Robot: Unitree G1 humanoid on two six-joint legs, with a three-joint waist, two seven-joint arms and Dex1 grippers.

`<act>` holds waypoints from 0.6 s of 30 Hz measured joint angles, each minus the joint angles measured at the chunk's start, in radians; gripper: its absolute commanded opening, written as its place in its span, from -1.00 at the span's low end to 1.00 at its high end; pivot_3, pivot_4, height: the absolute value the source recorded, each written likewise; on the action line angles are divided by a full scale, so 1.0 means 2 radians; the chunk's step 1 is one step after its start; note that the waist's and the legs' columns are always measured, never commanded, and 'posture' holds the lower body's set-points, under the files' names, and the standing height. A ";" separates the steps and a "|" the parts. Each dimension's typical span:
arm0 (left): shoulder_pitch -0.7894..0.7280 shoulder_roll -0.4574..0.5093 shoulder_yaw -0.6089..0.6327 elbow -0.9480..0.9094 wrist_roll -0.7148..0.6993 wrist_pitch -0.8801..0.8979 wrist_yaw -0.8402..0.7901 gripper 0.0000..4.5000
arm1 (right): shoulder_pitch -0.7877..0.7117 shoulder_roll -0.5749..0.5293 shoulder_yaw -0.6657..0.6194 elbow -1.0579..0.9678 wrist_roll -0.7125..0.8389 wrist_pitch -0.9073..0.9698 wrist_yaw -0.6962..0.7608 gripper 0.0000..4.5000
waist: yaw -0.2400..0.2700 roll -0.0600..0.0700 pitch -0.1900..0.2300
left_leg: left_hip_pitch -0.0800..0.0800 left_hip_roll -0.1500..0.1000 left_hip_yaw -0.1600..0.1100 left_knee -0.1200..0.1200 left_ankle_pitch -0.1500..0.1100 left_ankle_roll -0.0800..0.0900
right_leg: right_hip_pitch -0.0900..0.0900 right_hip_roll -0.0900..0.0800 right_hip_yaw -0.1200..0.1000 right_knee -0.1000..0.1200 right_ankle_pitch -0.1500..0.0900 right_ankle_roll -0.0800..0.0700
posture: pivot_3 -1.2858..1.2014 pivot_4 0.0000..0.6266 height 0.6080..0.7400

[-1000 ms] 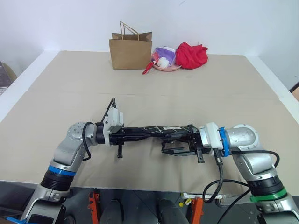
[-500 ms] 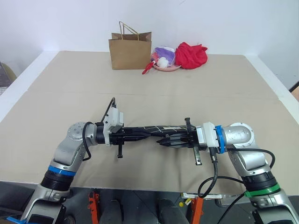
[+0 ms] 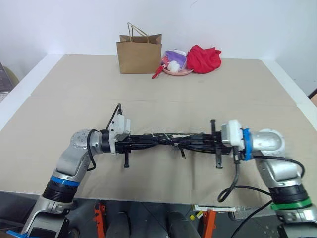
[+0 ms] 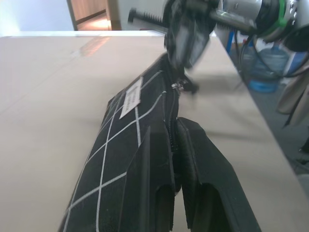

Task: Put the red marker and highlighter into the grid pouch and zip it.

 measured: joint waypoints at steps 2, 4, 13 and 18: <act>0.000 0.000 0.001 0.005 0.002 -0.004 -0.001 -1.00 | 0.017 -0.018 -0.021 0.001 0.003 0.001 -0.002 -0.96 | 0.000 0.000 0.000 | 0.000 0.000 0.000 0.000 0.000 0.000 | 0.000 0.000 0.000 0.000 0.000 0.000 | 0.03 -0.52 1.00; 0.000 0.000 0.002 0.009 0.002 -0.009 -0.002 -1.00 | 0.025 -0.030 -0.037 0.005 0.003 0.001 -0.002 -0.96 | 0.000 0.000 0.000 | 0.000 0.000 0.000 0.000 0.000 0.000 | 0.000 0.000 0.000 0.000 0.000 0.000 | 0.03 -0.52 1.00; -0.007 0.003 0.001 0.028 0.004 -0.025 -0.014 -1.00 | 0.099 -0.111 -0.127 0.076 -0.001 -0.036 0.035 -0.96 | 0.000 0.000 0.000 | 0.000 0.000 0.000 0.000 0.000 0.000 | 0.000 0.000 0.000 0.000 0.000 0.000 | 0.03 -0.52 1.00; -0.011 0.006 0.001 0.039 0.007 -0.037 -0.026 -1.00 | 0.111 -0.127 -0.147 0.122 -0.009 -0.066 0.045 -0.96 | -0.003 0.000 0.000 | 0.001 0.000 0.000 0.000 0.000 0.000 | 0.000 0.000 0.000 0.000 0.000 0.000 | 0.03 -0.52 1.00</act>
